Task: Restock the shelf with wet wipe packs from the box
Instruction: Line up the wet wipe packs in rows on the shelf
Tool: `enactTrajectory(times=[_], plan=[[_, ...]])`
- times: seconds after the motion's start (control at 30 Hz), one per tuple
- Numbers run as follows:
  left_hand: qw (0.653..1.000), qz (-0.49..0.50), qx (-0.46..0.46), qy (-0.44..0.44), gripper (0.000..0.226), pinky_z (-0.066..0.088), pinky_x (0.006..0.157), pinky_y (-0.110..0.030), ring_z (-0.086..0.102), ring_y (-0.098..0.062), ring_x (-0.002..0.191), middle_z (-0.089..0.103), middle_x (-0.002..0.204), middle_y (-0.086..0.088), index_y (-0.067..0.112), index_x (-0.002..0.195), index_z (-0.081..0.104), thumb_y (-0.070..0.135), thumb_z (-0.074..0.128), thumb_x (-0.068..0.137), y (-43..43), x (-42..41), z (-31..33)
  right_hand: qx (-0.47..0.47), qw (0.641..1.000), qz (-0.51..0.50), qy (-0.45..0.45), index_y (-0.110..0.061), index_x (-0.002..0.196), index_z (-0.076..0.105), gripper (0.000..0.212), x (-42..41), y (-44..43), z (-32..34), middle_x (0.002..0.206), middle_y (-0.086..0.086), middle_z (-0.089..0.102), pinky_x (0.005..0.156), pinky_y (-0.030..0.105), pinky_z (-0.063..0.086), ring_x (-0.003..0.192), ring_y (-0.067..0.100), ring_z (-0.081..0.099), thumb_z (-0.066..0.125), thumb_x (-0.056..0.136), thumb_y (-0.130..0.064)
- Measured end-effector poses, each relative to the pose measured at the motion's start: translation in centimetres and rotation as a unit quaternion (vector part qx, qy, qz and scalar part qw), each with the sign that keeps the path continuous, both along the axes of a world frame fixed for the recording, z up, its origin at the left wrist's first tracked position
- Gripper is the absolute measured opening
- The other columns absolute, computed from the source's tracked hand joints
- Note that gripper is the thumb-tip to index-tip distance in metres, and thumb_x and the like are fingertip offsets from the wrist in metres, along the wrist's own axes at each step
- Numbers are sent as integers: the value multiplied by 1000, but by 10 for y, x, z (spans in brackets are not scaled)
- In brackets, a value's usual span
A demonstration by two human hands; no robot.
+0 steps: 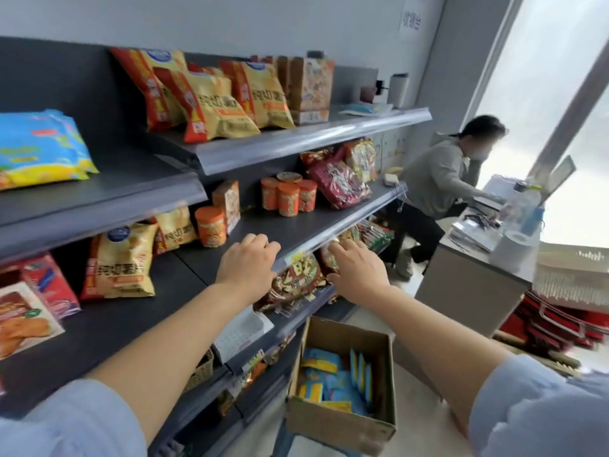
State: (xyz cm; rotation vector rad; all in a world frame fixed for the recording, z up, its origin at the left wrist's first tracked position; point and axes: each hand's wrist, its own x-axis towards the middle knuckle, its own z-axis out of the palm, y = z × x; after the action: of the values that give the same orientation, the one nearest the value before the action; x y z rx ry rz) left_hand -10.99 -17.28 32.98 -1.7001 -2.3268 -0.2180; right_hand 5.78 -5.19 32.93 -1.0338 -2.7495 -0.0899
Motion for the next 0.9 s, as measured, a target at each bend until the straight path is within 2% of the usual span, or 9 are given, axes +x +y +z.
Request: enactTrajectory(times=[0.23, 0.37, 0.53, 0.9], plan=[[995, -32, -91, -34, 40, 42, 94, -36, 43, -23, 122, 49, 126, -2, 20, 128, 48, 33, 57, 92, 56, 38, -80, -80, 995, -47, -41, -18, 132, 44, 49, 41, 34, -81, 122, 5, 50, 91, 38, 45, 118, 27, 45, 61, 89, -35], [986, -52, -147, -57, 34, 43, 92, -36, 44, -23, 119, 49, 122, -2, 20, 122, 50, 33, 57, 91, 89, 46, -130, -129, 987, -65, -68, -18, 129, 46, 47, 48, 55, -130, 121, 5, 51, 92, 39, 45, 118, 27, 45, 62, 88, -36], [965, -84, -229, -98, 27, 44, 90, -38, 46, -24, 116, 50, 118, -3, 20, 115, 53, 29, 59, 90, 128, 52, -202, -196, 970, -90, -114, -18, 127, 48, 42, 51, 80, -200, 121, 6, 50, 89, 40, 45, 118, 28, 45, 57, 90, -33], [909, -79, -377, -158, 30, 45, 90, -37, 46, -22, 118, 52, 120, -1, 21, 123, 52, 19, 54, 93, 161, 68, -347, -339, 914, -108, -195, -15, 126, 48, 38, 69, 101, -343, 119, 8, 51, 85, 39, 47, 115, 28, 47, 56, 92, -31]])
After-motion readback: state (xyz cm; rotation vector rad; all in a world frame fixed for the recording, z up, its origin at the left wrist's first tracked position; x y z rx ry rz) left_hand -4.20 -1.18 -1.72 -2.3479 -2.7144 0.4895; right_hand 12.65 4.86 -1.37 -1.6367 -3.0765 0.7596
